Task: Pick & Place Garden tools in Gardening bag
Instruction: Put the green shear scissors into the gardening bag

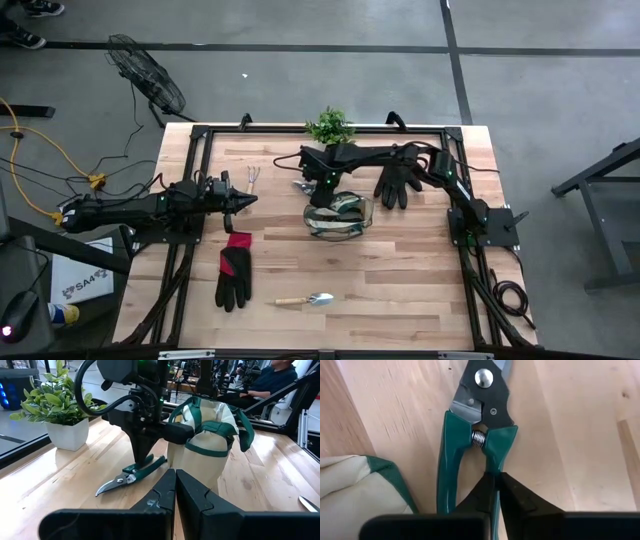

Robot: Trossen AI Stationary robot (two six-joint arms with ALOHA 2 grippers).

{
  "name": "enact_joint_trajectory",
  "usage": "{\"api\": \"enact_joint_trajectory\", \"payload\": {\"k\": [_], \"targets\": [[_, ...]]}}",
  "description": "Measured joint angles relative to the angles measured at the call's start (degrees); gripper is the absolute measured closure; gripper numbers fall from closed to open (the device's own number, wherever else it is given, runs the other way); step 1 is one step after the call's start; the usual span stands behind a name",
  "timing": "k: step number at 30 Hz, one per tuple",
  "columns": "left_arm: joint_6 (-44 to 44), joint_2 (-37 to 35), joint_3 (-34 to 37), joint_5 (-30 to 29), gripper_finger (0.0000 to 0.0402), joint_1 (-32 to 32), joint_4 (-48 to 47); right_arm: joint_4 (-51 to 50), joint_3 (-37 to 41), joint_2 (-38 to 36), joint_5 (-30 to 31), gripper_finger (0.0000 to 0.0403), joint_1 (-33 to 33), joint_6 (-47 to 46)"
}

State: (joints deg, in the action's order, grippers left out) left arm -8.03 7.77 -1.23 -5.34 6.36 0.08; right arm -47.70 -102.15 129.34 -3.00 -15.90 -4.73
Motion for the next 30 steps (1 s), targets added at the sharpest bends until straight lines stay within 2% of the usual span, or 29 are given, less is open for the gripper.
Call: {"api": "enact_joint_trajectory", "payload": {"k": [18,21,24,30], "targets": [[0.0,0.0,0.0,-0.2,0.0391,0.0,0.0,1.0,0.1,-2.1,-0.5,0.0393,0.0,-0.3],[0.0,0.0,0.0,-0.2,0.0391,0.0,0.0,1.0,0.1,-2.1,-1.0,0.0369,-0.1,-1.0],[0.0,0.0,0.0,-0.2,0.0391,0.0,0.0,1.1,0.0,-1.6,-2.8,0.0329,-0.3,-1.5],[0.0,0.0,0.0,-0.2,0.0391,0.0,0.0,1.7,0.0,-0.2,-2.6,0.0256,-0.2,-1.6]]}}
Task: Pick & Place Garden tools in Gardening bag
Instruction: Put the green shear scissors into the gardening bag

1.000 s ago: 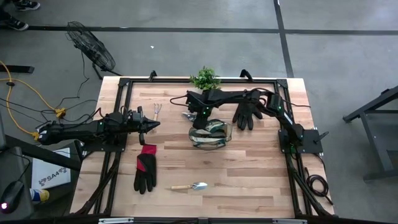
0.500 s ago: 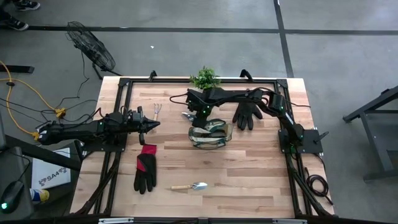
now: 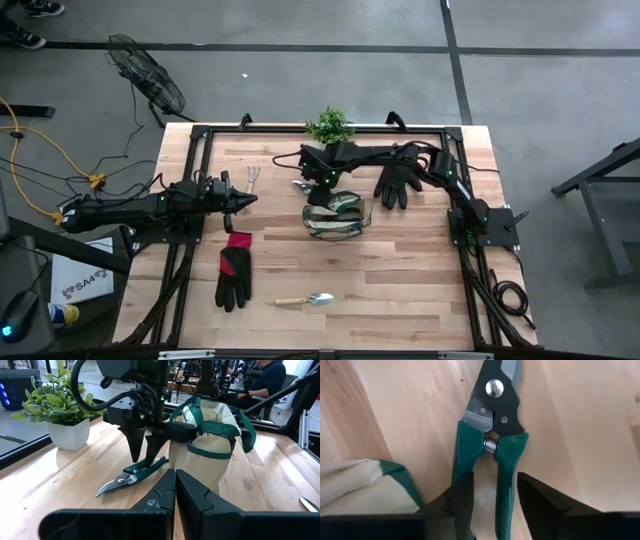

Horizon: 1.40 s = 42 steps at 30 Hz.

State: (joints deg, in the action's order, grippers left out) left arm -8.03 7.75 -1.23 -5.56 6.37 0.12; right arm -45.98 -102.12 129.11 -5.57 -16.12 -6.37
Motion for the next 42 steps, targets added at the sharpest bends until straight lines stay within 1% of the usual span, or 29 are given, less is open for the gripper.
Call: {"api": "enact_joint_trajectory", "payload": {"k": [2,5,9,13,18,25,27,35,42], "targets": [[0.0,0.0,0.0,0.0,0.0391,0.0,0.0,0.4,0.0,0.4,0.8,0.0244,0.1,0.0],[0.0,0.0,0.0,0.0,0.0391,0.0,0.0,0.6,-0.1,1.3,1.1,0.0237,0.1,0.1],[0.0,0.0,0.0,0.0,0.0391,0.0,0.0,0.7,-0.1,2.1,1.4,0.024,0.2,0.1],[0.0,0.0,0.0,0.0,0.0391,0.0,0.0,0.6,-0.1,2.2,3.7,0.0248,0.8,0.4],[0.0,0.0,0.0,0.0,0.0391,0.0,0.0,0.4,-0.1,2.3,3.0,0.0275,0.7,0.0],[0.0,0.0,0.0,0.0,0.0391,0.0,0.0,-0.2,-0.1,2.3,2.9,0.0353,0.7,-0.2],[0.0,0.0,0.0,0.0,0.0391,0.0,0.0,-0.2,-0.1,2.3,2.8,0.037,0.7,-0.8],[0.0,0.0,0.0,0.1,0.0391,0.0,0.0,-0.5,0.0,1.8,2.5,0.037,0.7,-1.9],[0.0,0.0,0.0,0.5,0.0391,0.0,-0.1,-0.7,0.1,-1.8,2.7,0.037,0.4,-2.9]]}}
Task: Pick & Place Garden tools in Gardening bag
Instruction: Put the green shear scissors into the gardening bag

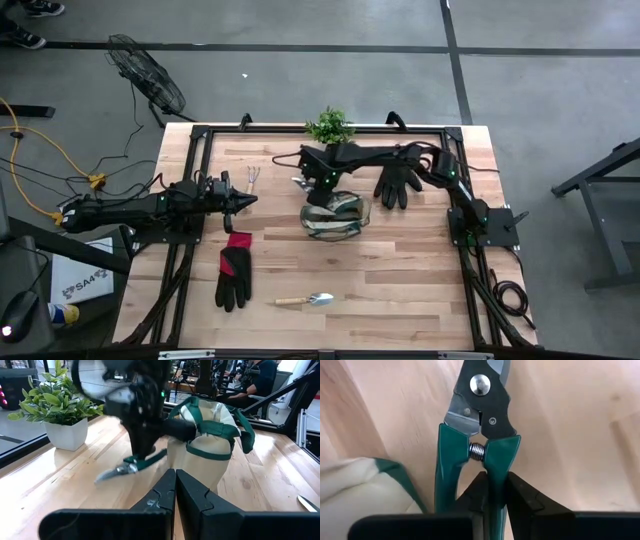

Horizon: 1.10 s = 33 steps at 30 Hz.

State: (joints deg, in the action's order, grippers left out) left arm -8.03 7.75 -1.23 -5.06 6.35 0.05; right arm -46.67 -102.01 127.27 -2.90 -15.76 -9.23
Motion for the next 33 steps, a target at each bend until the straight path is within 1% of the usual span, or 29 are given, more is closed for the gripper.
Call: {"api": "enact_joint_trajectory", "payload": {"k": [6,12,16,24,33], "targets": [[0.0,0.0,0.0,0.0,0.0391,0.0,0.0,0.2,0.0,-3.1,1.5,0.037,-0.5,-0.2],[0.0,0.0,0.0,0.0,0.0391,0.0,0.0,0.7,0.0,-6.0,1.5,0.037,-0.8,-0.6],[0.0,0.0,0.0,0.1,0.0391,0.0,0.0,1.3,0.0,-7.6,3.3,0.037,-0.8,-1.2],[0.0,0.0,0.0,0.1,0.0391,0.0,0.0,2.4,0.0,-9.4,3.5,0.037,-0.9,-1.2],[0.0,0.0,0.0,0.1,0.0391,0.0,0.0,3.5,-0.1,-11.6,5.6,0.037,-0.9,-1.2]]}}
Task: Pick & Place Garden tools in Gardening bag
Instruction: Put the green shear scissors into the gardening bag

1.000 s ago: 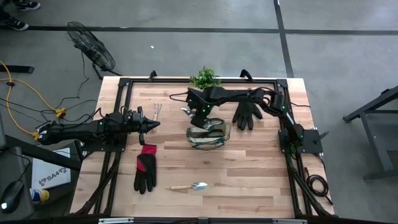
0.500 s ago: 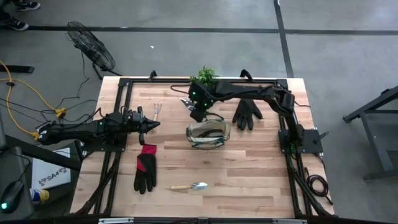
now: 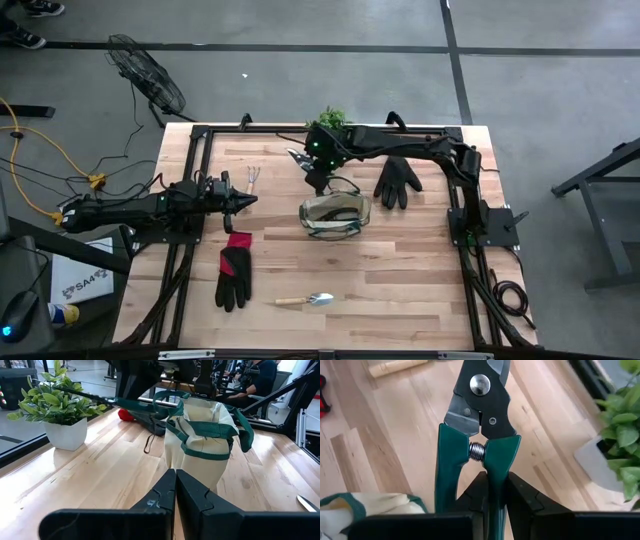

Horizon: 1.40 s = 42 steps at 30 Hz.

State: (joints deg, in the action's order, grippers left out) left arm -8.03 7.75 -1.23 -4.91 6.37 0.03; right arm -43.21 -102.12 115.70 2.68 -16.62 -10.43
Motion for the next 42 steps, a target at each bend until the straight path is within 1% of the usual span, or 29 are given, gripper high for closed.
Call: {"api": "enact_joint_trajectory", "payload": {"k": [5,8,14,17,21,27,33,39,42], "targets": [[0.1,0.0,0.0,-0.1,0.0391,0.0,0.0,0.8,0.0,0.0,0.1,0.037,0.0,-0.1],[0.1,0.0,0.0,-0.1,0.0391,0.0,0.0,2.0,0.0,0.0,1.6,0.037,0.1,-0.1],[0.2,0.0,0.0,-0.1,0.0391,0.0,0.0,6.7,0.0,0.0,2.3,0.037,0.4,-0.3],[0.2,0.0,0.0,-0.1,0.0391,0.0,0.0,11.2,0.0,0.0,0.5,0.037,0.6,-0.3],[0.2,0.0,0.0,-0.1,0.0391,0.0,0.0,17.8,0.0,0.0,-4.2,0.037,0.6,-1.1],[0.2,0.0,0.0,-0.2,0.0391,0.0,0.0,27.8,0.0,0.0,-7.2,0.037,0.6,-0.9],[0.2,0.0,0.0,-0.2,0.0391,0.0,0.0,38.5,0.0,0.0,-13.5,0.037,0.6,-1.2],[0.2,0.0,0.0,-0.2,0.0391,0.0,0.1,42.7,0.0,-1.2,-28.2,0.037,-0.8,1.9],[0.2,0.0,0.0,-0.2,0.0391,0.0,0.1,44.5,0.0,-2.3,-33.8,0.037,-1.9,1.9]]}}
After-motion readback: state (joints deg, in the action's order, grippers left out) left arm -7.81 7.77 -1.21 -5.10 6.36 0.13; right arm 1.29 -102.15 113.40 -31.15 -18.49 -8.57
